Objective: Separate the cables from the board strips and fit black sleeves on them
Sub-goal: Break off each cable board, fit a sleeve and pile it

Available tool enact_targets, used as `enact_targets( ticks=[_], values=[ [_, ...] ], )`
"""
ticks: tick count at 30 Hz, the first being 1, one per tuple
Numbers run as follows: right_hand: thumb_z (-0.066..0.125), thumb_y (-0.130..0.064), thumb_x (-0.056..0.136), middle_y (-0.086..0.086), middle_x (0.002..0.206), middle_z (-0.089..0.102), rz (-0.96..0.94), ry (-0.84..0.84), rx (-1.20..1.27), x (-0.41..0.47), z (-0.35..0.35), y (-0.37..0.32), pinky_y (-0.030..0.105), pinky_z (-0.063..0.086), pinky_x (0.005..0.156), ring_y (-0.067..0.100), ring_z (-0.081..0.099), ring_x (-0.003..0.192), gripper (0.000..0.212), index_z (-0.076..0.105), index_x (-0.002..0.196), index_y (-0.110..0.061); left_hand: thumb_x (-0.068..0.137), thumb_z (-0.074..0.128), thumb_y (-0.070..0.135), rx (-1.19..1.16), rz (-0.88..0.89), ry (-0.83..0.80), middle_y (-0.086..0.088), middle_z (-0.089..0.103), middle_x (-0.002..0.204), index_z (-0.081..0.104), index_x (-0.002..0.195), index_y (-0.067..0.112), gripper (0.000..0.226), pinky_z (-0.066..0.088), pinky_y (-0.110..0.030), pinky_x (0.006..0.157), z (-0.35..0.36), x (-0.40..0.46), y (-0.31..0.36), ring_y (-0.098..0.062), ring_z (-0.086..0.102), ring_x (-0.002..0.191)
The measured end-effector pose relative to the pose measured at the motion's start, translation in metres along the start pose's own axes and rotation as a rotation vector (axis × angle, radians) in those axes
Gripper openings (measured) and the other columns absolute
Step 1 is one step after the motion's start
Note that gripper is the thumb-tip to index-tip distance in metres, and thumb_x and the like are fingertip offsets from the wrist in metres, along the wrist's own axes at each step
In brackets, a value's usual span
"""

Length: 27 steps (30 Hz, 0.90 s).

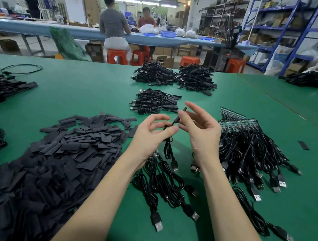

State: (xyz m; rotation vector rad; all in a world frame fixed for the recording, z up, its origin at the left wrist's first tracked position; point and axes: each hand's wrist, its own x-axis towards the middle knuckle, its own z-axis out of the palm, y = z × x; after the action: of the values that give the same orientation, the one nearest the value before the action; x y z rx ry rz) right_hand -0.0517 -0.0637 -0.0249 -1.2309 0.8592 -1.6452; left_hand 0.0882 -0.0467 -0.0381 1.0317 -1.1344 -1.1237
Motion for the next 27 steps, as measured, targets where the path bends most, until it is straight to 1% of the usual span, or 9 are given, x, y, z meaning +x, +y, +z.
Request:
enact_targets(
  ticks=[3, 6, 9, 15, 19, 21, 23, 24, 27],
  values=[
    [0.082, -0.012, 0.085, 0.005, 0.09, 0.077, -0.037, 0.005, -0.016, 0.001, -0.002, -0.001, 0.033, 0.061, 0.079, 0.018, 0.073, 0.086, 0.039, 0.073, 0.121, -0.024, 0.075, 0.087, 0.026, 0.163, -0.116, -0.055, 0.005, 0.068, 0.118, 0.058, 0.122, 0.031, 0.055, 0.053, -0.03, 0.089, -0.003, -0.001, -0.002, -0.014, 0.071, 0.102],
    [0.081, -0.013, 0.086, 0.004, 0.09, 0.078, -0.064, 0.016, -0.028, 0.001, -0.002, -0.002, 0.029, 0.061, 0.074, 0.016, 0.073, 0.085, 0.031, 0.076, 0.114, -0.025, 0.079, 0.085, 0.02, 0.234, -0.146, -0.086, 0.001, 0.072, 0.108, 0.058, 0.117, 0.026, 0.048, 0.052, -0.02, 0.072, -0.002, -0.002, -0.004, -0.009, 0.074, 0.086],
    [0.079, -0.011, 0.088, 0.005, 0.088, 0.078, -0.069, 0.068, -0.016, 0.003, -0.004, -0.002, 0.026, 0.059, 0.068, 0.017, 0.073, 0.082, 0.02, 0.079, 0.101, -0.026, 0.078, 0.086, 0.019, 0.262, -0.101, 0.023, 0.0, 0.075, 0.093, 0.06, 0.108, 0.02, 0.039, 0.047, -0.008, 0.059, 0.0, -0.001, -0.008, 0.001, 0.07, 0.071],
    [0.08, -0.011, 0.086, 0.003, 0.083, 0.078, 0.01, 0.301, 0.142, 0.01, -0.01, 0.001, 0.022, 0.056, 0.062, 0.018, 0.074, 0.076, 0.015, 0.079, 0.099, -0.019, 0.078, 0.086, 0.026, 0.376, 0.045, 0.065, 0.006, 0.077, 0.083, 0.062, 0.091, 0.023, 0.028, 0.055, -0.025, 0.079, 0.007, 0.009, -0.005, -0.007, 0.073, 0.079],
    [0.078, -0.01, 0.088, 0.004, 0.086, 0.079, 0.085, 0.337, 0.221, 0.014, -0.013, 0.002, 0.024, 0.057, 0.063, 0.024, 0.076, 0.082, 0.021, 0.075, 0.108, -0.017, 0.078, 0.085, 0.025, 0.488, 0.131, 0.046, 0.008, 0.075, 0.076, 0.064, 0.086, 0.022, 0.023, 0.053, -0.015, 0.073, 0.01, 0.026, -0.004, -0.002, 0.071, 0.073],
    [0.078, -0.015, 0.089, 0.004, 0.096, 0.078, 0.145, 0.291, 0.186, 0.016, -0.014, 0.001, 0.024, 0.06, 0.069, 0.023, 0.076, 0.09, 0.039, 0.064, 0.125, -0.022, 0.078, 0.085, 0.021, 0.631, 0.218, 0.073, 0.01, 0.072, 0.075, 0.064, 0.082, 0.023, 0.021, 0.047, -0.007, 0.066, 0.004, 0.044, -0.002, 0.002, 0.066, 0.068],
    [0.077, -0.021, 0.09, 0.001, 0.104, 0.073, 0.213, 0.281, 0.112, 0.017, -0.016, 0.002, 0.025, 0.061, 0.074, 0.019, 0.076, 0.092, 0.056, 0.049, 0.138, -0.028, 0.081, 0.082, 0.02, 0.853, 0.298, 0.094, 0.012, 0.067, 0.077, 0.063, 0.082, 0.024, 0.02, 0.05, -0.017, 0.069, -0.005, 0.068, 0.002, -0.004, 0.063, 0.072],
    [0.074, -0.02, 0.092, 0.0, 0.103, 0.072, 0.231, 0.287, 0.094, 0.017, -0.017, 0.002, 0.025, 0.061, 0.074, 0.018, 0.076, 0.091, 0.056, 0.046, 0.14, -0.027, 0.083, 0.079, 0.021, 0.992, 0.326, 0.102, 0.011, 0.067, 0.08, 0.063, 0.085, 0.026, 0.017, 0.05, -0.025, 0.073, -0.009, 0.081, 0.005, -0.011, 0.063, 0.079],
    [0.068, -0.014, 0.095, -0.002, 0.089, 0.074, 0.262, 0.298, 0.074, 0.019, -0.019, 0.002, 0.025, 0.06, 0.067, 0.017, 0.076, 0.082, 0.037, 0.052, 0.129, -0.02, 0.088, 0.073, 0.024, 1.409, 0.389, 0.086, 0.001, 0.067, 0.1, 0.067, 0.099, 0.023, 0.012, 0.044, -0.033, 0.081, -0.022, 0.118, 0.008, -0.025, 0.057, 0.102]
  ],
)
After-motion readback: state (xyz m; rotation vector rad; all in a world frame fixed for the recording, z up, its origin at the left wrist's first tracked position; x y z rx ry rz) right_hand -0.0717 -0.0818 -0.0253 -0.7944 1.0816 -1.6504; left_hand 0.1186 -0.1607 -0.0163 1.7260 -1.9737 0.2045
